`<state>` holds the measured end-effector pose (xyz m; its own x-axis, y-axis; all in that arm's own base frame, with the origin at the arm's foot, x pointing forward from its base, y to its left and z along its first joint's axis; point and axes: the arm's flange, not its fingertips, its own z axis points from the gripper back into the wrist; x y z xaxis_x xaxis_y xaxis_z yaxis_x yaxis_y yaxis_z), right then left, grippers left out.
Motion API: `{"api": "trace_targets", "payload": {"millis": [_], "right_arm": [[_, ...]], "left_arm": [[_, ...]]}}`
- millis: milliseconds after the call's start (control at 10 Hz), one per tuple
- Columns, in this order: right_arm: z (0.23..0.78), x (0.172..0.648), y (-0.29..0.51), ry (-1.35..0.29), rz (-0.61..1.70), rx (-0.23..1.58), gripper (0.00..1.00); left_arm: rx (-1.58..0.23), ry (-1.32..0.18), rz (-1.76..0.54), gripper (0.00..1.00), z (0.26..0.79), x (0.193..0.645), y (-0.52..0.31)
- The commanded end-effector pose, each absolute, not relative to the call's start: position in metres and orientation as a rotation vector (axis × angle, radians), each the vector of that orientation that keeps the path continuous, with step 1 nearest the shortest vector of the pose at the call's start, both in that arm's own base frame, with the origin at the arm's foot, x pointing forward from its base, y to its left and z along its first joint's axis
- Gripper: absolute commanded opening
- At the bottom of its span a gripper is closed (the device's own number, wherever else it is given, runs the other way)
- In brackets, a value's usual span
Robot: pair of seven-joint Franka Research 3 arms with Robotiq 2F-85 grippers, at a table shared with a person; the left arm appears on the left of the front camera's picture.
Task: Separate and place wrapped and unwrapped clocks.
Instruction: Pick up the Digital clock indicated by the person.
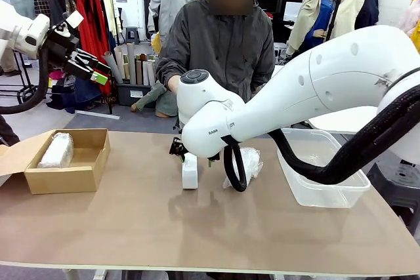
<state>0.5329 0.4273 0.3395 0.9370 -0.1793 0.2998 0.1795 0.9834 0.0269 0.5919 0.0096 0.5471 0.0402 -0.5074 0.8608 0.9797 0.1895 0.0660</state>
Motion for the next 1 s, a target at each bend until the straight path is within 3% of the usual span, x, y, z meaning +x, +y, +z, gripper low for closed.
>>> {"api": "trace_targets", "payload": {"millis": [0,900], "right_arm": [[0.335,0.541,0.429,-0.288,-0.148,0.026,1.00],[0.319,0.549,0.436,-0.243,-0.120,0.070,1.00]], "left_arm": [[-0.671,-0.922,-1.271,1.00,0.548,0.592,0.009],[-0.671,-0.922,-1.271,1.00,0.548,0.592,0.009]]}}
